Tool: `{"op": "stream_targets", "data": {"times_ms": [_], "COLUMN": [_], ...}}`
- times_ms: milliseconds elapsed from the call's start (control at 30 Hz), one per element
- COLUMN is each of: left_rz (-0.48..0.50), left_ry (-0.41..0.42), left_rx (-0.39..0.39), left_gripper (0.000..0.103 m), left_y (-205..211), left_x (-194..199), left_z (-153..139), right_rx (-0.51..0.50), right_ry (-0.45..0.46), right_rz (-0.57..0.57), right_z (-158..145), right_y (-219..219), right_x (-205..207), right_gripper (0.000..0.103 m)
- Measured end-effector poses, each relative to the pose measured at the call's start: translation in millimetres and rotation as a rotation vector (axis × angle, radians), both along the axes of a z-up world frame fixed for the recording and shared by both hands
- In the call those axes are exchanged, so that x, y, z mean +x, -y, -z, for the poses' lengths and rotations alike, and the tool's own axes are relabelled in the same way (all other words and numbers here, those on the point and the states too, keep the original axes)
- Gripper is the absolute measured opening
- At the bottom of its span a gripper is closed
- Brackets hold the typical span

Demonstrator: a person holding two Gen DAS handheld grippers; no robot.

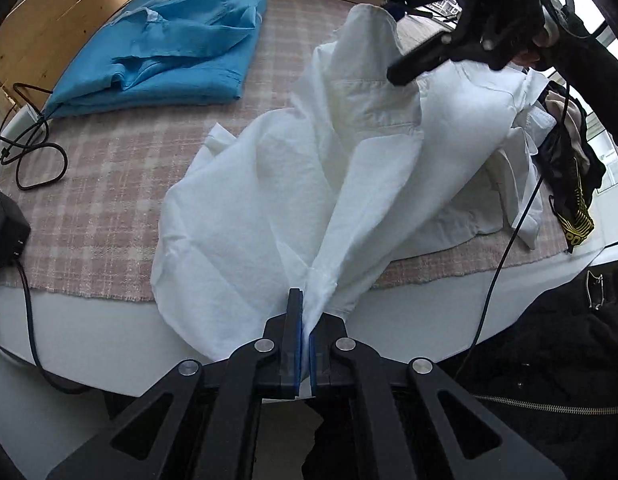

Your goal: Fold clothes

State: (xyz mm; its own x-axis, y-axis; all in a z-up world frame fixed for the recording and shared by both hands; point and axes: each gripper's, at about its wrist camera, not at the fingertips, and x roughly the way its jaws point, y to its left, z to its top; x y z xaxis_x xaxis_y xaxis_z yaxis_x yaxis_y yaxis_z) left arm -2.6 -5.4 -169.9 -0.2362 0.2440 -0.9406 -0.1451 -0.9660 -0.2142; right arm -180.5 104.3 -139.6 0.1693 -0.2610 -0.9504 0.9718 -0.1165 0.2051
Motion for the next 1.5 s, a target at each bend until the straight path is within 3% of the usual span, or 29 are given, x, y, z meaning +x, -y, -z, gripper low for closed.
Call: {"op": "stream_targets", "data": {"times_ms": [33,100,133,267,333,400,500,600,767,867,1000,1167,1300,1400,1500], "left_rz": [-0.011,-0.028,-0.035,-0.035,-0.028,-0.032,-0.047,-0.036,0.041,0.083,0.115,0.116,0.131,0.149,0.181], "left_ry": [-0.006,-0.017,-0.024,-0.069,-0.106,-0.152,-0.236,-0.344,-0.493,-0.537,-0.566,-0.583,-0.602,-0.606,-0.577], "left_rx": [-0.003,-0.010,-0.016,-0.043,-0.063,-0.073,-0.054,-0.003,0.011,0.053,0.051,0.063,0.067,0.061,0.042], "left_gripper": [0.003,0.003,0.003,0.003,0.004,0.011,0.034,0.035,0.036,0.037,0.037,0.037,0.037,0.037,0.040], "left_y": [2.9,6.6,7.5,7.8,6.6,6.9,8.3,5.2,-15.6,-21.4,-22.6,-11.4,-7.3,-5.9,-7.4], "left_x": [0.2,-0.4,-1.6,-17.5,-30.3,-47.4,-74.7,-96.0,-115.6,-119.4,-120.2,-127.7,-125.1,-120.3,-119.2], "left_z": [-1.2,-4.8,-6.7,-25.1,-40.9,-62.6,-101.5,-142.6,-191.6,-208.6,-218.5,-227.5,-238.8,-239.3,-228.1], "right_rx": [0.028,0.054,0.041,-0.012,-0.072,-0.159,-0.271,-0.377,-0.555,-0.610,-0.668,-0.734,-0.685,-0.604,-0.483], "right_ry": [-0.017,-0.059,-0.063,-0.081,-0.133,-0.221,-0.383,-0.545,-0.817,-0.913,-1.021,-1.085,-1.105,-1.021,-0.907], "right_rz": [-0.007,0.003,0.025,0.112,0.188,0.304,0.422,0.520,0.680,0.730,0.785,0.848,0.904,0.980,1.081], "right_z": [5.7,9.5,4.3,-16.4,-48.6,-99.2,-197.8,-298.3,-465.7,-531.1,-606.0,-651.7,-659.7,-631.1,-569.8], "right_y": [-1.3,-8.0,-13.5,-35.5,-47.4,-61.8,-76.1,-88.7,-109.7,-113.2,-116.4,-129.9,-131.7,-151.4,-182.7], "right_x": [1.6,3.0,2.8,2.2,-4.1,-19.1,-23.0,-22.4,-21.4,-1.9,29.1,63.7,66.6,49.0,17.8], "right_gripper": [0.066,0.030,0.005,0.004,0.003,0.002,0.002,0.002,0.002,0.002,0.002,0.002,0.002,0.002,0.002]}}
